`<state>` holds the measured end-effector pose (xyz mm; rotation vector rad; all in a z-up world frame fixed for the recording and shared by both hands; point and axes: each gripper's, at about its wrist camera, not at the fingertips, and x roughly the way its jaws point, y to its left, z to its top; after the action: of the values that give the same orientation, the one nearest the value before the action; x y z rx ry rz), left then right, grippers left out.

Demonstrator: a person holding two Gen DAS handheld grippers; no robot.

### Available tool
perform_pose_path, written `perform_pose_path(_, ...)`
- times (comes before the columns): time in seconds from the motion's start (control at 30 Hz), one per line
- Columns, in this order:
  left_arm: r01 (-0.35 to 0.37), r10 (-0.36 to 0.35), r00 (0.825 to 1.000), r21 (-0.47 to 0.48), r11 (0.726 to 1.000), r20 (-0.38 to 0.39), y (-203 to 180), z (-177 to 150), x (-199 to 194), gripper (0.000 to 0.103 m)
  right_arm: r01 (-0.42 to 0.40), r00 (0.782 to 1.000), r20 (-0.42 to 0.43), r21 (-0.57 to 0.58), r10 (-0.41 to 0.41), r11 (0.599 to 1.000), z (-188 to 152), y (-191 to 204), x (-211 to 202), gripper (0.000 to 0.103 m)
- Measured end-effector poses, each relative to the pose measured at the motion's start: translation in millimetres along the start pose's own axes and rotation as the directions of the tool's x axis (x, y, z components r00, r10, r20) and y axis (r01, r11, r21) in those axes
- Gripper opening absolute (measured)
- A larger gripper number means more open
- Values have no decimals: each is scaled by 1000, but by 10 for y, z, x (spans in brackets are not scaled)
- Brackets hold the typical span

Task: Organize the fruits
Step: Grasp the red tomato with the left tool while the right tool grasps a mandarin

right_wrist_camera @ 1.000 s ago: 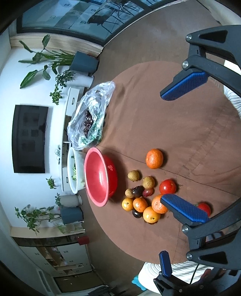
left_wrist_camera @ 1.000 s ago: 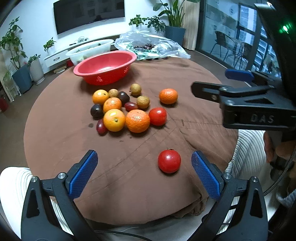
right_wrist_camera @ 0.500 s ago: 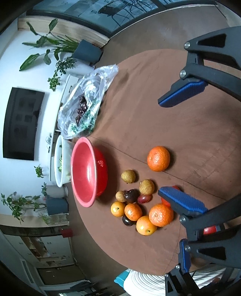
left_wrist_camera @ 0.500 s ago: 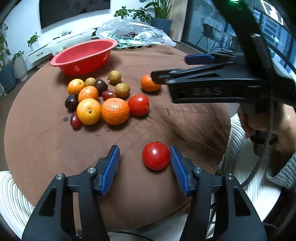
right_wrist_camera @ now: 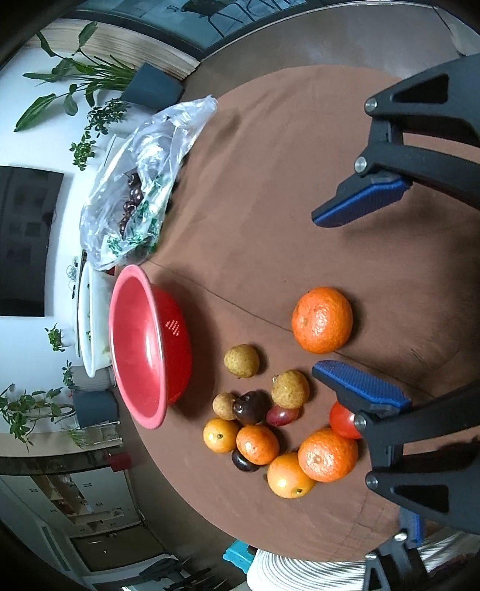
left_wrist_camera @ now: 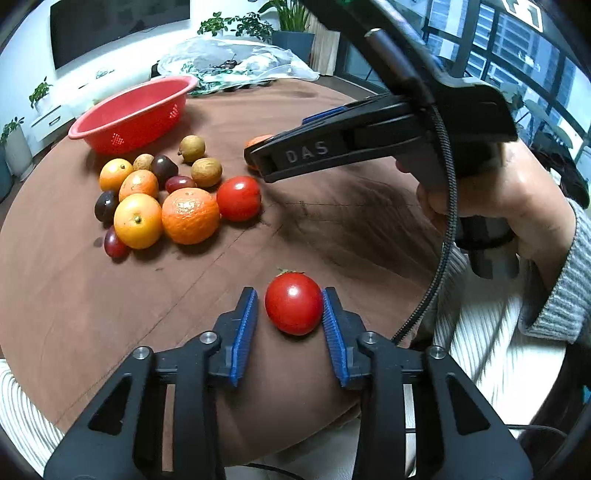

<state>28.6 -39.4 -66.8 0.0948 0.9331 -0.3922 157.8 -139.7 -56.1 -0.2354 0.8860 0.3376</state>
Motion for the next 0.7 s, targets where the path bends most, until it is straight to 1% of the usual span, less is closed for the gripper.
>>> perform_pose_path(0.03, 2, -2, 1000, 0, 1000, 2, 9, -1, 1, 33, -6, 1000, -6, 4, 6, 1000, 2, -11, 20, 70)
perform_pose_path(0.13, 28, -28, 1000, -3, 1000, 12, 24, -14, -8, 28, -30, 999, -22, 20, 30, 999, 6, -29, 71, 66)
perform_pose_path(0.27, 31, -31, 999, 2, 1000, 21, 13, -29, -18, 28, -47, 998, -32, 24, 48, 999, 3, -22, 100, 61)
perform_pose_path(0.33, 36, -36, 999, 1, 999, 22, 1, -37, -26, 27, -62, 997, -41, 30, 64, 998, -3, -25, 117, 55)
perform_pose_path(0.47, 42, -43, 999, 5, 999, 25, -22, -51, -59, 27, -83, 995, -47, 41, 85, 996, -13, -33, 135, 49)
perform_pose_path(0.57, 57, -58, 998, 3, 998, 27, -8, -46, -54, 26, -110, 992, -49, 50, 112, 993, -25, -34, 130, 42)
perform_pose_path(0.7, 62, -63, 998, 16, 998, 32, -18, -52, -56, 26, -118, 991, -49, 58, 121, 991, -26, -42, 134, 42)
